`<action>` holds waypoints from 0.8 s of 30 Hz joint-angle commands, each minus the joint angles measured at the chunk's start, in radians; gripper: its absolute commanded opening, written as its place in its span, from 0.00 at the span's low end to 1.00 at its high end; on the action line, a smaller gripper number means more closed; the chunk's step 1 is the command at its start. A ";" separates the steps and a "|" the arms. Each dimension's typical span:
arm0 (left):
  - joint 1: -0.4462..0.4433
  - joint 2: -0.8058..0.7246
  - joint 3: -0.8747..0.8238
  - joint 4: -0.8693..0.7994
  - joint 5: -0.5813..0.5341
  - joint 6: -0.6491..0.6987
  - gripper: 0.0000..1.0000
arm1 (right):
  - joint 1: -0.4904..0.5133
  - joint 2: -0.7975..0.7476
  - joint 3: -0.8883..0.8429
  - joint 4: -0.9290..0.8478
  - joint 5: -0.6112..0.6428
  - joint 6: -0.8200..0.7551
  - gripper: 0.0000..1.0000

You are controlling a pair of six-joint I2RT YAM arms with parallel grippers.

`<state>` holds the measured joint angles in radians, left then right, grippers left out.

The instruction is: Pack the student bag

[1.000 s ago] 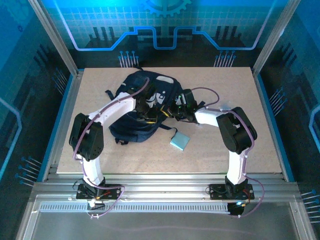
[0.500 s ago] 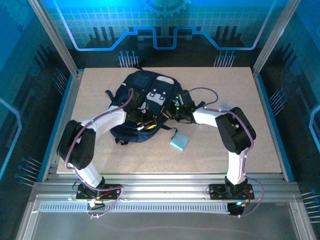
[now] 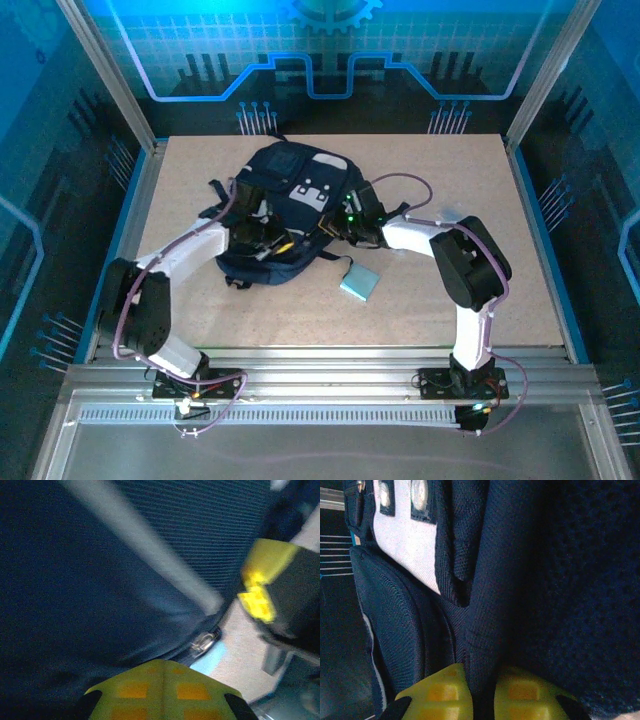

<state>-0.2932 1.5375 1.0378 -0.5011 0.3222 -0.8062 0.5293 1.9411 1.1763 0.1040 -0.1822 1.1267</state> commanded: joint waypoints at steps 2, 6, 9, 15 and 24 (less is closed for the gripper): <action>0.033 -0.015 0.005 -0.297 -0.038 0.103 0.00 | -0.071 -0.018 0.029 0.014 0.196 -0.026 0.00; 0.028 0.002 0.011 -0.258 -0.015 0.097 0.00 | -0.062 -0.018 0.048 0.003 0.190 -0.045 0.00; 0.019 0.002 0.006 -0.238 0.000 0.096 0.00 | -0.063 -0.019 0.054 0.001 0.183 -0.057 0.00; -0.008 0.009 0.079 -0.201 -0.010 0.149 0.31 | -0.083 -0.030 0.106 -0.081 0.103 -0.158 0.09; -0.014 0.082 0.173 -0.065 -0.110 0.130 0.71 | -0.091 -0.165 0.159 -0.434 0.080 -0.501 0.44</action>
<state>-0.3038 1.5757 1.1923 -0.6144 0.2577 -0.6765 0.4355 1.8568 1.2984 -0.1898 -0.1085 0.7856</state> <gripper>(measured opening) 0.705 0.439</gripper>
